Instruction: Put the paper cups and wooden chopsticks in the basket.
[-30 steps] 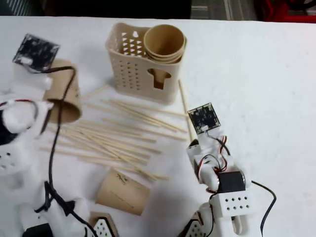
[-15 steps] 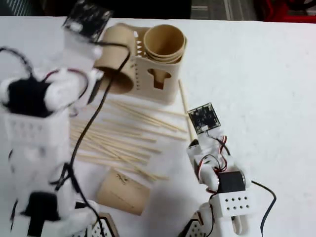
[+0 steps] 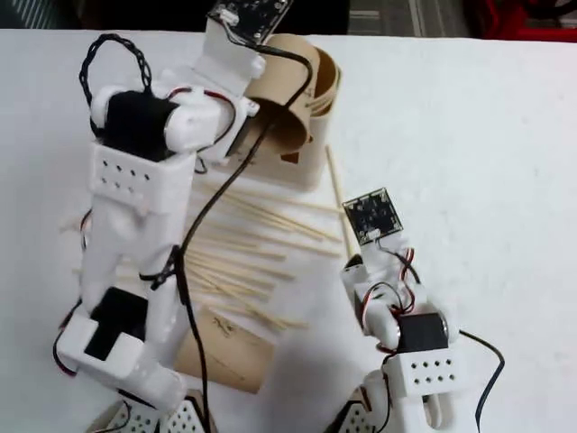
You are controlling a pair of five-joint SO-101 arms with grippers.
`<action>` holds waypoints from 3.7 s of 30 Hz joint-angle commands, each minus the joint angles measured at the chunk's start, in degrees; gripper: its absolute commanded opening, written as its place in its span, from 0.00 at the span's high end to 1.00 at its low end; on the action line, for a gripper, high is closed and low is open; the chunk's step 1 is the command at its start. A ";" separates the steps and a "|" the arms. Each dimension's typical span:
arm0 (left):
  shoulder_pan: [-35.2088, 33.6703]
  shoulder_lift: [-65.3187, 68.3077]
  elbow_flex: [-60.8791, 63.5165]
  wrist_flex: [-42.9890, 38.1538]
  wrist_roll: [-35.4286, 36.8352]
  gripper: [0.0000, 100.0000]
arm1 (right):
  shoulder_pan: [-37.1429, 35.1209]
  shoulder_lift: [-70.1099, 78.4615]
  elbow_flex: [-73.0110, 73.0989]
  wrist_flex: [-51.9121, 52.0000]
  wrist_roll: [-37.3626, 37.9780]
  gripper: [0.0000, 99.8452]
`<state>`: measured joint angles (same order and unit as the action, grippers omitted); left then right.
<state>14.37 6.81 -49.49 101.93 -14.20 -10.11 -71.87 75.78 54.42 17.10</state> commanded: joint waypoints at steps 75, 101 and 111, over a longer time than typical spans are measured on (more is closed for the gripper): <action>-4.26 -26.24 47.91 0.53 0.70 0.79 | 0.04 -0.40 -0.35 -0.66 -0.18 0.96; -3.74 -26.07 86.15 -2.46 -4.22 0.79 | 0.13 -0.40 -0.35 -0.66 -0.18 0.96; 6.99 -26.07 86.59 -3.78 -4.22 0.79 | 0.31 -0.40 -0.35 -0.66 -0.18 0.96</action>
<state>16.92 -18.59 36.40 99.12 -18.33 -10.11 -71.87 75.78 54.42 17.10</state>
